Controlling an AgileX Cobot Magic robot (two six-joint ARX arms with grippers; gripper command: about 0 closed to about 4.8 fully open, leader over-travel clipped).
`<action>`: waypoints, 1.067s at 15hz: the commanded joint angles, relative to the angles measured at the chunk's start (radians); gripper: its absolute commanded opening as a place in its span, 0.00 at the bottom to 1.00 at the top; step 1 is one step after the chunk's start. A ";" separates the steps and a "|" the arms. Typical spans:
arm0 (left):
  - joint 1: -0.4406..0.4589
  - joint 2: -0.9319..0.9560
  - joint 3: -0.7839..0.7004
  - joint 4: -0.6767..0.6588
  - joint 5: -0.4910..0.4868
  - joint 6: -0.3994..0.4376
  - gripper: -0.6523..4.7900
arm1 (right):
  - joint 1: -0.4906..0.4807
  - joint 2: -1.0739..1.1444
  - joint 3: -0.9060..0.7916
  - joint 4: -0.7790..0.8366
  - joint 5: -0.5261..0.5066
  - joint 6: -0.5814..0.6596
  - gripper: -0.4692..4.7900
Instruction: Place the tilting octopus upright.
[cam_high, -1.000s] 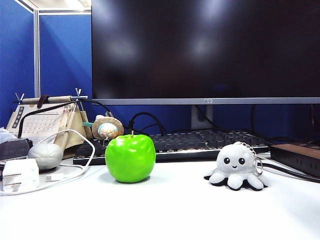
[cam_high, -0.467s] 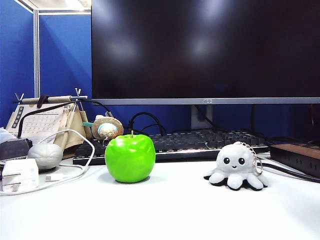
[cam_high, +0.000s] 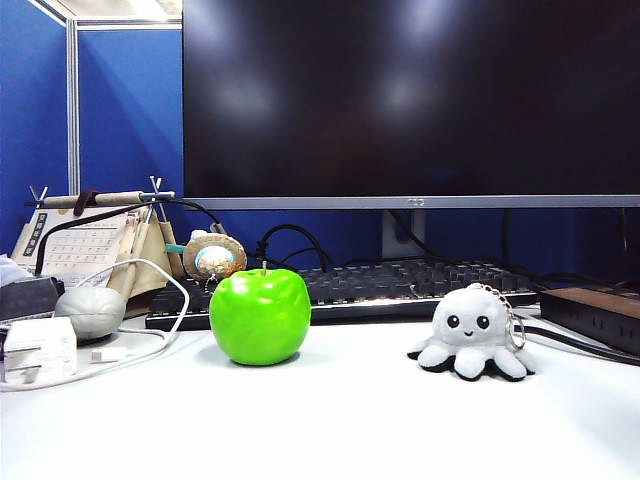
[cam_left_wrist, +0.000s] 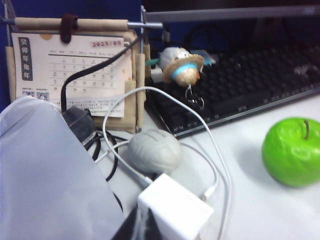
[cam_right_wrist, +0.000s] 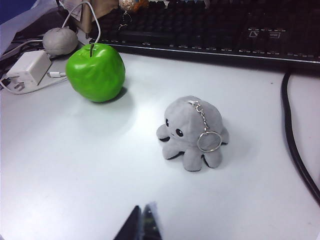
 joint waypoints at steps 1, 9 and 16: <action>0.001 -0.010 -0.028 0.082 0.001 -0.024 0.16 | 0.000 0.000 0.003 0.011 -0.003 -0.003 0.08; 0.001 -0.011 -0.068 0.177 -0.022 -0.032 0.16 | 0.000 0.000 0.003 0.011 -0.003 -0.003 0.08; 0.001 -0.017 -0.112 0.253 -0.026 -0.083 0.16 | 0.000 0.000 0.003 0.011 -0.003 -0.003 0.08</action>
